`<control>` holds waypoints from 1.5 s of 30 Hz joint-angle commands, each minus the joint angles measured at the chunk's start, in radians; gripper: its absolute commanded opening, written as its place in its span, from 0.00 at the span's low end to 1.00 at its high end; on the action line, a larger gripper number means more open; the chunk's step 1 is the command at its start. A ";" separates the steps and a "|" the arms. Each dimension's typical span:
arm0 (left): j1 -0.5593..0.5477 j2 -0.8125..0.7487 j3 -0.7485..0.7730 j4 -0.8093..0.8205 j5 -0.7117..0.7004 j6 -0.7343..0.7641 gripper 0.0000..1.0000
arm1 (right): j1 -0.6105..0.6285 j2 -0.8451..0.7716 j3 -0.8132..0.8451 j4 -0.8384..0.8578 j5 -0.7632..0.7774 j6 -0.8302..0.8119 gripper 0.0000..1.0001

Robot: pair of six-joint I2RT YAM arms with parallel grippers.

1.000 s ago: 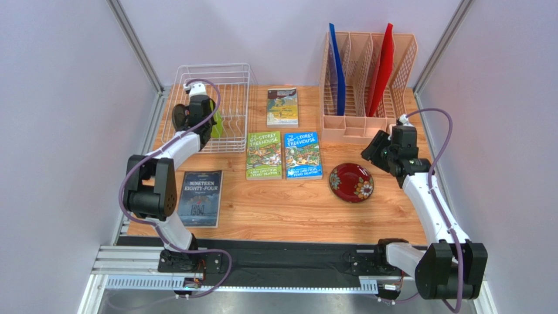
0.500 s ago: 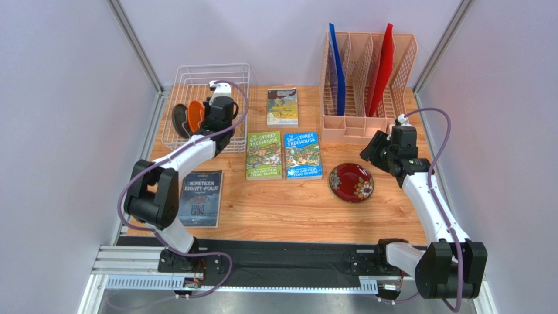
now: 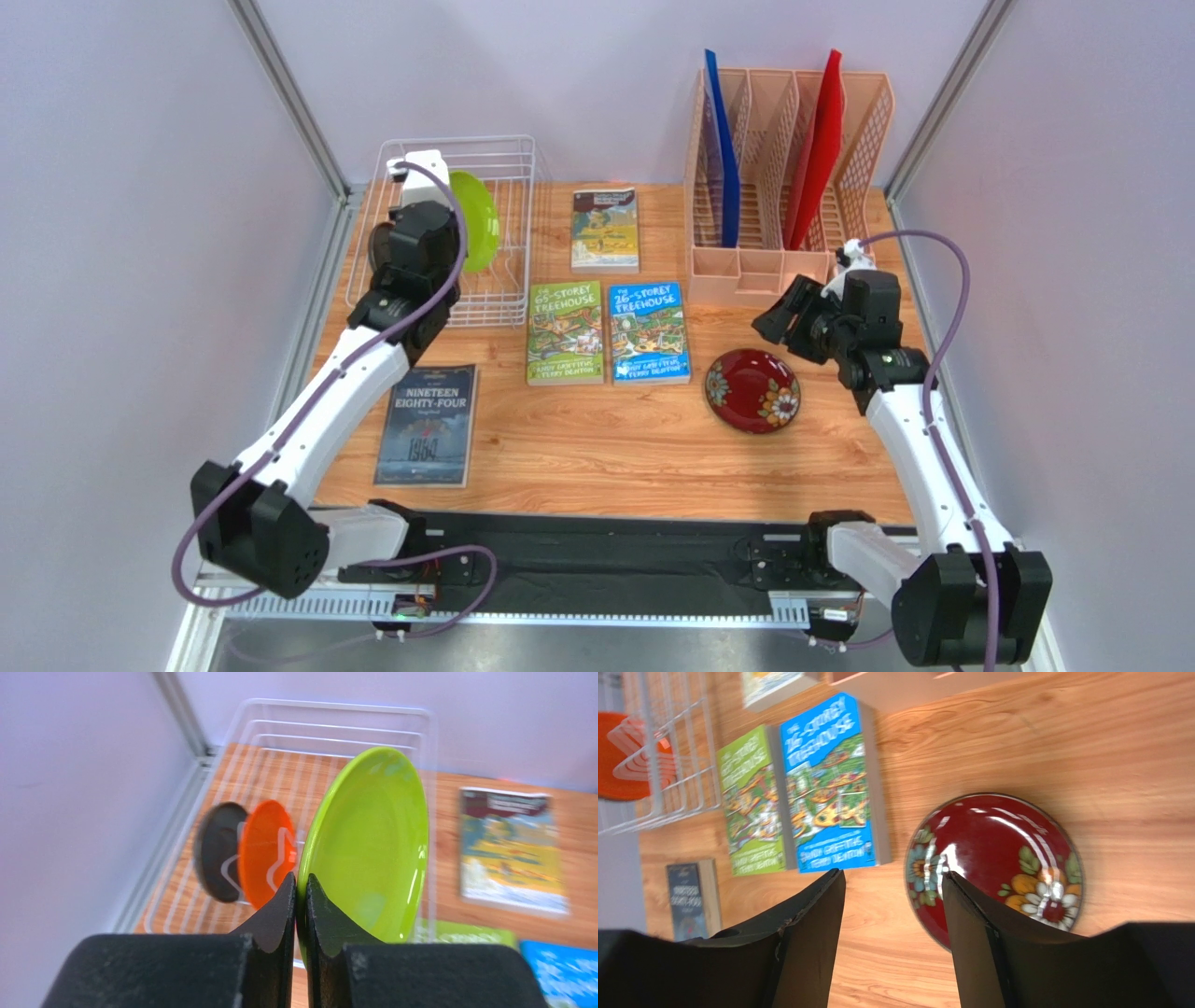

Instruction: Unload the plates from the dish rack

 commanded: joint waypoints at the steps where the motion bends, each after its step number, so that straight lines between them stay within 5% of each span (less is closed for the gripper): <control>1: -0.005 -0.095 -0.032 -0.113 0.383 -0.234 0.00 | 0.055 -0.037 0.007 0.095 -0.162 0.006 0.59; 7: -0.006 -0.102 -0.189 0.028 0.759 -0.488 0.00 | 0.136 -0.019 -0.027 0.255 -0.232 0.081 0.60; 16: -0.008 -0.099 -0.337 0.267 0.997 -0.663 0.00 | 0.245 0.078 -0.041 0.431 -0.287 0.152 0.61; 32: -0.088 -0.095 -0.388 0.307 0.970 -0.685 0.00 | 0.363 0.258 0.000 0.539 -0.271 0.178 0.60; 45: -0.098 -0.092 -0.385 0.264 0.891 -0.659 0.00 | 0.363 0.118 -0.052 0.450 -0.117 0.155 0.59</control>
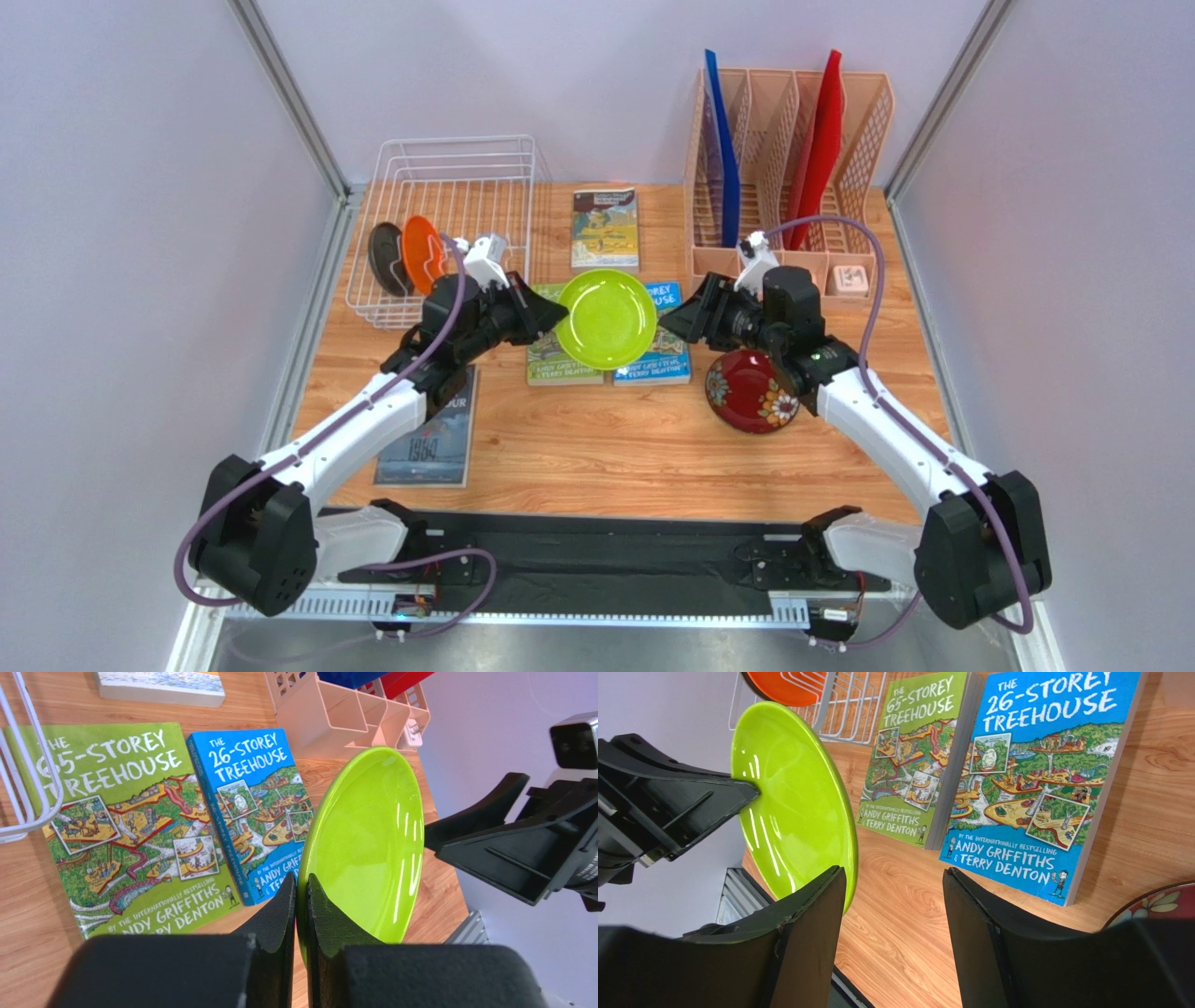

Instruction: Unload the plates from the dish rack

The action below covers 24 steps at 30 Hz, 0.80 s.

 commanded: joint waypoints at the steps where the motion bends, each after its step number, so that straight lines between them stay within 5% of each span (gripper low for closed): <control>1: -0.008 -0.004 0.014 0.029 0.000 0.000 0.00 | 0.010 -0.031 0.003 0.032 0.011 -0.002 0.59; 17: -0.054 0.092 0.042 0.088 0.025 -0.007 0.00 | 0.008 0.046 0.000 0.124 -0.119 0.031 0.59; 24: -0.087 0.117 0.070 0.097 0.022 0.000 0.00 | 0.010 0.098 0.001 0.135 -0.162 0.042 0.49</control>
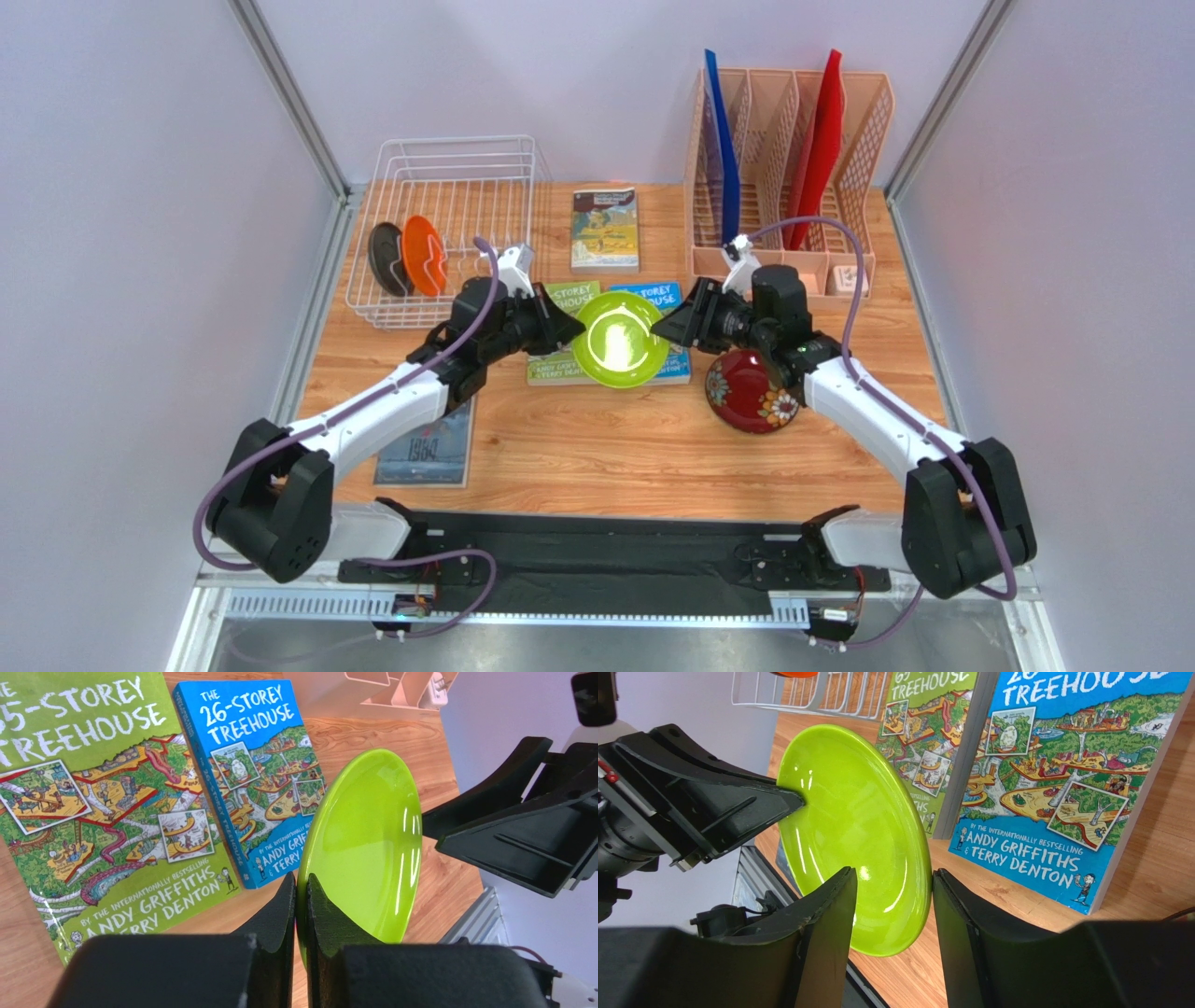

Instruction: Unload the plates from the dish rack

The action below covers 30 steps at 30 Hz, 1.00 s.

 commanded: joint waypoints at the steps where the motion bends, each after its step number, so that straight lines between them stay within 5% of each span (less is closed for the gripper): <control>1: -0.024 0.000 0.060 0.090 0.027 0.000 0.00 | 0.013 0.018 0.009 0.064 -0.064 0.015 0.46; 3: -0.024 -0.005 0.065 0.094 0.030 0.003 0.00 | 0.013 0.026 0.010 0.071 -0.080 0.020 0.41; 7: -0.024 -0.009 0.069 0.103 0.043 0.011 0.00 | 0.013 0.046 0.009 0.078 -0.088 0.031 0.54; 12: -0.024 -0.016 0.066 0.106 0.049 0.011 0.00 | 0.011 0.050 0.009 0.070 -0.076 0.017 0.56; 15: -0.024 -0.014 0.065 0.109 0.049 0.014 0.00 | 0.011 0.050 0.007 0.081 -0.085 0.009 0.42; 19: -0.024 -0.012 0.065 0.088 0.043 0.015 0.00 | 0.008 0.020 0.001 0.053 -0.035 -0.004 0.00; 20: -0.024 -0.012 0.066 0.077 0.032 0.026 0.27 | 0.008 0.007 0.005 0.030 -0.006 -0.024 0.00; 25: -0.024 -0.046 0.079 -0.064 -0.093 0.112 0.99 | -0.084 -0.083 0.004 -0.201 0.186 -0.057 0.00; 30: -0.024 -0.144 0.086 -0.181 -0.325 0.256 1.00 | -0.274 -0.143 -0.100 -0.304 0.188 -0.084 0.00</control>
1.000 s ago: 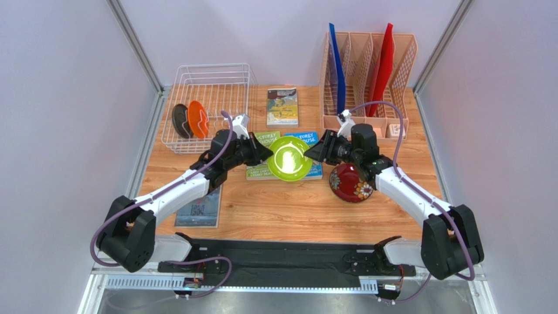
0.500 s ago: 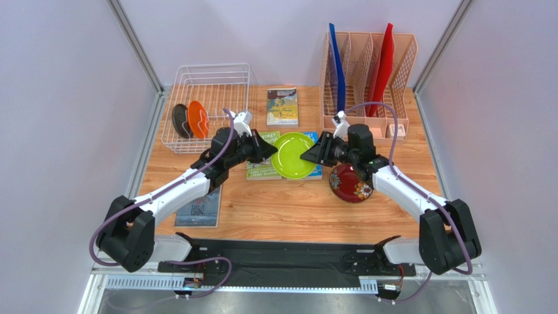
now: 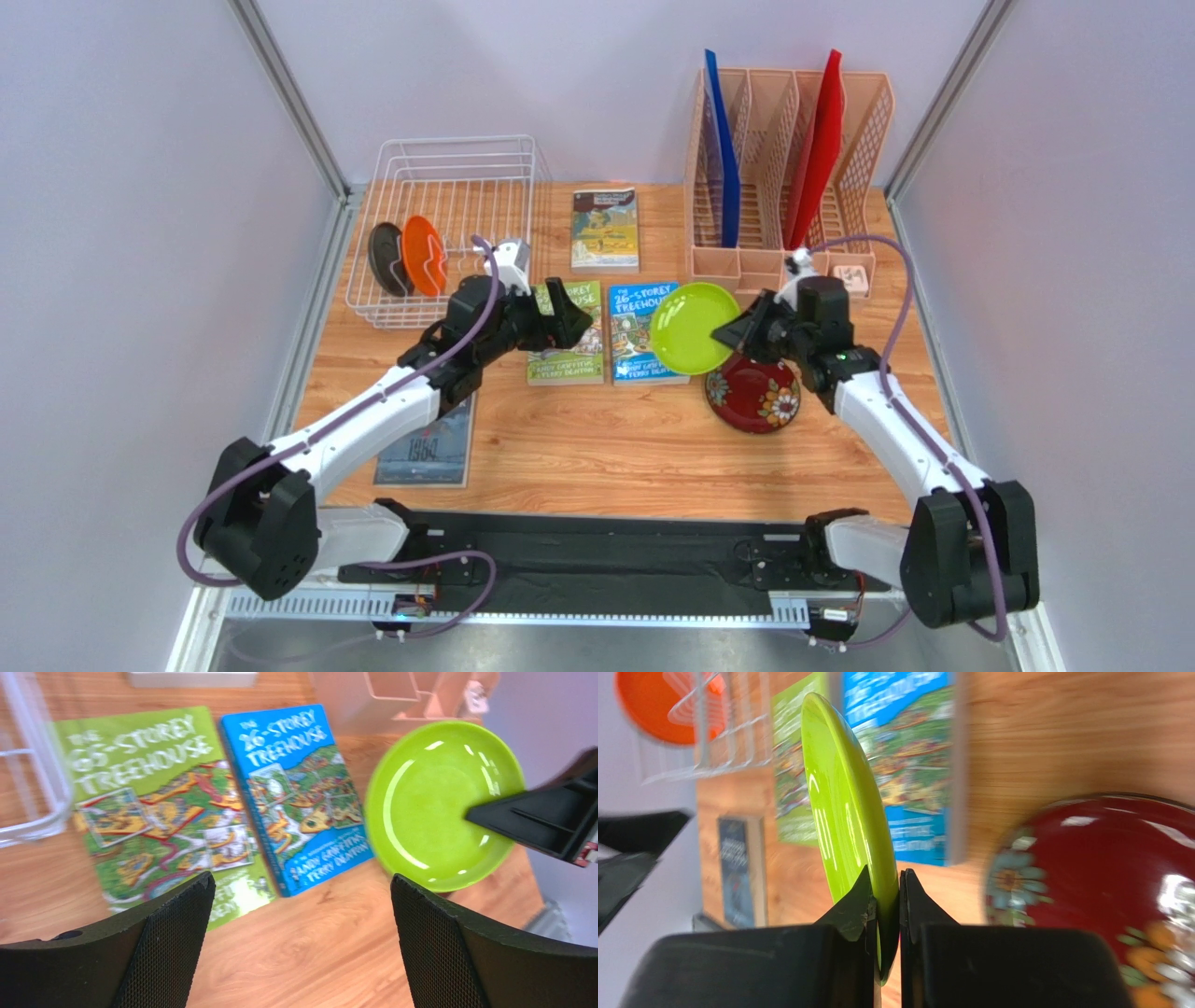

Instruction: Unload the plates from the dish rack

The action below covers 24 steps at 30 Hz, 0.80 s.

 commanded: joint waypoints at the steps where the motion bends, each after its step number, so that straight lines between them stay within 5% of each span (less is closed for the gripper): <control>1: -0.001 -0.113 0.051 -0.131 -0.241 0.150 1.00 | -0.140 -0.074 -0.076 -0.130 0.067 -0.050 0.00; 9: -0.001 -0.248 0.055 -0.201 -0.476 0.270 1.00 | -0.273 -0.120 -0.170 -0.202 0.117 -0.043 0.00; 18: -0.001 -0.302 0.035 -0.208 -0.499 0.275 1.00 | -0.292 -0.123 -0.200 -0.232 0.171 -0.020 0.01; 20: -0.001 -0.304 0.035 -0.211 -0.511 0.276 1.00 | -0.292 -0.122 -0.214 -0.228 0.167 -0.019 0.05; 24: -0.001 -0.298 0.039 -0.202 -0.527 0.284 1.00 | -0.292 -0.123 -0.237 -0.232 0.177 -0.017 0.28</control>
